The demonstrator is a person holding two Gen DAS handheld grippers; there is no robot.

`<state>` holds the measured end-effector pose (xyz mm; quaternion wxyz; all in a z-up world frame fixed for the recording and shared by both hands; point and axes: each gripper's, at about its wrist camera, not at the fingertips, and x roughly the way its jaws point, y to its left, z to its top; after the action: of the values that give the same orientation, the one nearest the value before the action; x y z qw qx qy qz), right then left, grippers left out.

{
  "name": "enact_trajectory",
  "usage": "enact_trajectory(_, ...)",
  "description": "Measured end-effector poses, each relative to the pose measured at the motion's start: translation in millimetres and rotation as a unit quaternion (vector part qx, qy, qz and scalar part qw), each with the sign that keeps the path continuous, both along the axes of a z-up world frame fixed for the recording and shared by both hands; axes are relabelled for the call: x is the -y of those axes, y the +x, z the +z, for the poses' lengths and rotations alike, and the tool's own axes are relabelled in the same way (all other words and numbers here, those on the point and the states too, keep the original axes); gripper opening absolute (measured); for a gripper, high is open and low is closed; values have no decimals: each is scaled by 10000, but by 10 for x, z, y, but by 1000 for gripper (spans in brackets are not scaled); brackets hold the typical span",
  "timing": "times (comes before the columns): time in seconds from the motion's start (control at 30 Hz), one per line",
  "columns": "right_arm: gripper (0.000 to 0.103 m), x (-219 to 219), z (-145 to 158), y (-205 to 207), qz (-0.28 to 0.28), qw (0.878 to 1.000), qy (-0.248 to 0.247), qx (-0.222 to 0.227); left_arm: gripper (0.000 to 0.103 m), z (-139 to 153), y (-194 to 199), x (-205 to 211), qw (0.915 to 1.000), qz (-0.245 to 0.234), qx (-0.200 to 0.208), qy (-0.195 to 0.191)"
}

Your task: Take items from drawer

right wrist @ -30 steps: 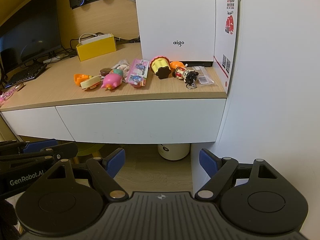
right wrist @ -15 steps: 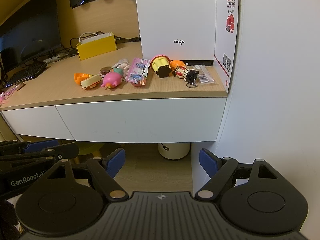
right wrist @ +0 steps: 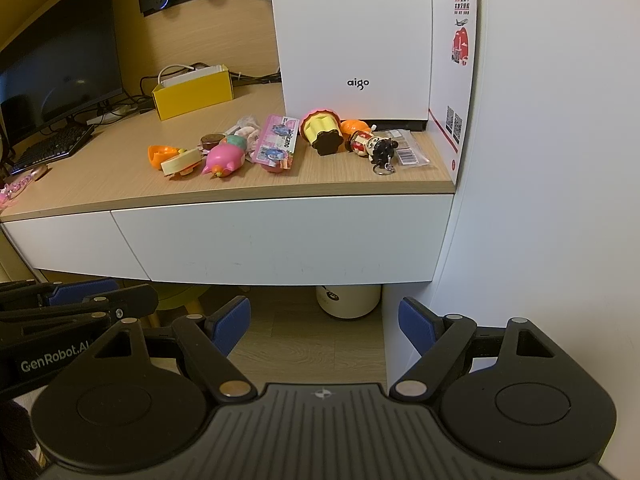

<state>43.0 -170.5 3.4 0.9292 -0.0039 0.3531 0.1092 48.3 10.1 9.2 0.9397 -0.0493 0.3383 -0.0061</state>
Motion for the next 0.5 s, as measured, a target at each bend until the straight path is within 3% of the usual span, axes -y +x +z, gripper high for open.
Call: enact_trajectory(0.5,82,2,-12,-18,6,10000,4,-6,41,-1,-1,-37,10000,-25,-2,-3)
